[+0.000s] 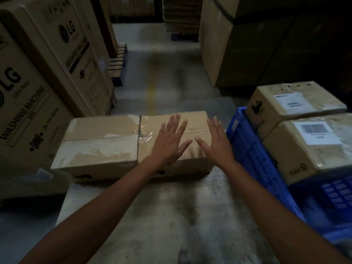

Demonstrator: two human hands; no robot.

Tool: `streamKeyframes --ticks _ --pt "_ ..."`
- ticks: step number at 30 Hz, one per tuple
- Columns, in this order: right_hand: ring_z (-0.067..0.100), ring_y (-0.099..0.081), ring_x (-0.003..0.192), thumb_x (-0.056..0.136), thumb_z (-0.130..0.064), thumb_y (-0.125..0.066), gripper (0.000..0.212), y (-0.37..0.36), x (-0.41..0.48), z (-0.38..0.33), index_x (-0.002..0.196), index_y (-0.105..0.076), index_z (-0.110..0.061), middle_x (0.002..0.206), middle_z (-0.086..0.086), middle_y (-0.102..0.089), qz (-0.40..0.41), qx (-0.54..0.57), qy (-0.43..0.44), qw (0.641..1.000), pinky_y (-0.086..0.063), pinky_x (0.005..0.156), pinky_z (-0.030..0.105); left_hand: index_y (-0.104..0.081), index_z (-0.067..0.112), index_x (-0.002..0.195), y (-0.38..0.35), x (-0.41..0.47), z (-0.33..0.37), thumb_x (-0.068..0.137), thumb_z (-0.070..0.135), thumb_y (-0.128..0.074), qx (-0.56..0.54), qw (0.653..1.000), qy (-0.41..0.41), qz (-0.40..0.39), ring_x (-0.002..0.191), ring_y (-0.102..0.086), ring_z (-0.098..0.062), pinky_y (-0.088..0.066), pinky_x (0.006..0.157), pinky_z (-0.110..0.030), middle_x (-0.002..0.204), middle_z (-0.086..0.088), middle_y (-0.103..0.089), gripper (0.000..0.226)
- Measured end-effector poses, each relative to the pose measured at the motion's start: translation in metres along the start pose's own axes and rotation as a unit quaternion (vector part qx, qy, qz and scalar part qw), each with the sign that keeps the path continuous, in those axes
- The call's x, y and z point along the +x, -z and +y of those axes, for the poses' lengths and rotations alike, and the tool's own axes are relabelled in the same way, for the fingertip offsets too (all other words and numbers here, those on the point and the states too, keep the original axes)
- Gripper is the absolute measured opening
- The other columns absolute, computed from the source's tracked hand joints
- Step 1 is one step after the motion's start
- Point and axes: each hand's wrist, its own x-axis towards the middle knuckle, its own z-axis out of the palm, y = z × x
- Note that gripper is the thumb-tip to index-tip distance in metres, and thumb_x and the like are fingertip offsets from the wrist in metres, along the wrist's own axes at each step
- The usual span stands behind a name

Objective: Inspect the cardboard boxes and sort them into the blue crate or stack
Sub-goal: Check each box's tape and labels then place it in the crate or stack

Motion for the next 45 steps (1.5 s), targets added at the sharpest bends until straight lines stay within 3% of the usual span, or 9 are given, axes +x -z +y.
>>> streamKeyframes --ticks 5,9,12,23,25,31,36,42,45 --pt "0.016 -0.007 0.155 0.098 -0.053 -0.053 0.077 0.059 -0.069 0.017 0.160 -0.016 -0.028 0.170 -0.001 -0.005 0.136 0.053 -0.001 0.989 -0.007 0.118 0.031 -0.007 0.024 0.160 0.019 -0.009 0.089 0.099 0.062 -0.022 -0.054 0.995 -0.074 0.047 0.154 0.011 -0.017 -0.001 0.125 -0.043 0.168 -0.004 0.007 0.074" --pt "0.024 -0.027 0.150 0.094 -0.059 -0.048 0.077 0.111 -0.144 0.055 0.156 -0.035 -0.016 0.164 0.010 -0.028 0.254 0.071 -0.010 0.965 -0.023 0.123 0.042 -0.010 0.023 0.160 0.024 -0.025 0.176 0.098 0.061 -0.028 -0.104 0.979 -0.164 0.053 0.155 0.007 -0.017 -0.004 0.125 -0.043 0.168 -0.003 0.003 0.075" --pt "0.029 -0.037 0.145 0.092 -0.052 -0.055 0.073 0.150 -0.216 0.088 0.152 -0.043 -0.010 0.160 0.016 -0.036 0.318 0.074 -0.032 0.945 -0.031 0.118 0.038 -0.015 0.020 0.160 0.019 -0.049 0.249 0.099 0.058 -0.033 -0.145 0.961 -0.231 0.050 0.155 0.004 -0.017 -0.003 0.125 -0.042 0.168 -0.004 -0.002 0.074" --pt "0.024 -0.035 0.147 0.092 -0.052 -0.054 0.074 0.256 -0.487 0.195 0.153 -0.039 -0.015 0.162 0.013 -0.033 0.448 -0.021 -0.180 0.875 -0.014 0.113 0.006 -0.020 0.017 0.159 -0.025 -0.142 0.517 0.098 0.063 -0.031 -0.192 0.880 -0.434 -0.008 0.155 -0.001 -0.024 -0.007 0.123 -0.047 0.167 -0.009 -0.006 0.077" --pt "0.023 -0.033 0.148 0.092 -0.052 -0.054 0.074 0.267 -0.527 0.209 0.154 -0.039 -0.015 0.162 0.012 -0.033 0.464 -0.024 -0.214 0.859 -0.017 0.115 0.011 -0.018 0.017 0.159 -0.037 -0.160 0.556 0.098 0.065 -0.027 -0.195 0.863 -0.466 -0.028 0.155 -0.002 -0.026 -0.009 0.124 -0.050 0.167 -0.009 -0.004 0.078" --pt "0.021 -0.033 0.148 0.092 -0.051 -0.055 0.074 0.281 -0.623 0.248 0.156 -0.033 -0.022 0.163 0.004 -0.032 0.519 0.021 -0.315 0.794 -0.036 0.117 0.048 -0.009 0.022 0.161 -0.073 -0.200 0.652 0.098 0.064 -0.023 -0.155 0.824 -0.538 -0.082 0.155 0.007 -0.021 -0.004 0.125 -0.047 0.168 -0.007 0.006 0.077" --pt "0.019 -0.036 0.146 0.088 -0.057 -0.052 0.076 0.282 -0.671 0.294 0.156 -0.033 -0.027 0.161 -0.001 -0.036 0.548 0.099 -0.399 0.729 -0.039 0.114 0.051 -0.006 0.023 0.161 -0.110 -0.208 0.715 0.098 0.066 -0.022 -0.142 0.796 -0.576 -0.120 0.154 0.010 -0.019 -0.001 0.125 -0.043 0.167 -0.007 0.008 0.077" --pt "0.021 -0.035 0.147 0.082 -0.062 -0.051 0.079 0.290 -0.697 0.383 0.153 -0.040 -0.027 0.161 0.001 -0.037 0.518 0.247 -0.465 0.674 -0.032 0.119 0.053 -0.015 0.018 0.160 -0.189 -0.191 0.786 0.103 0.052 -0.038 -0.257 0.822 -0.433 -0.264 0.154 -0.004 -0.016 -0.011 0.125 -0.041 0.168 -0.005 -0.009 0.070" --pt "0.022 -0.032 0.147 0.094 -0.054 -0.051 0.070 0.294 -0.706 0.437 0.155 -0.034 -0.025 0.162 0.000 -0.033 0.514 0.364 -0.470 0.618 -0.030 0.119 0.055 -0.013 0.017 0.160 -0.244 -0.175 0.818 0.103 0.055 -0.035 -0.192 0.829 -0.440 -0.286 0.154 -0.005 -0.020 -0.013 0.125 -0.042 0.167 -0.007 -0.009 0.072"
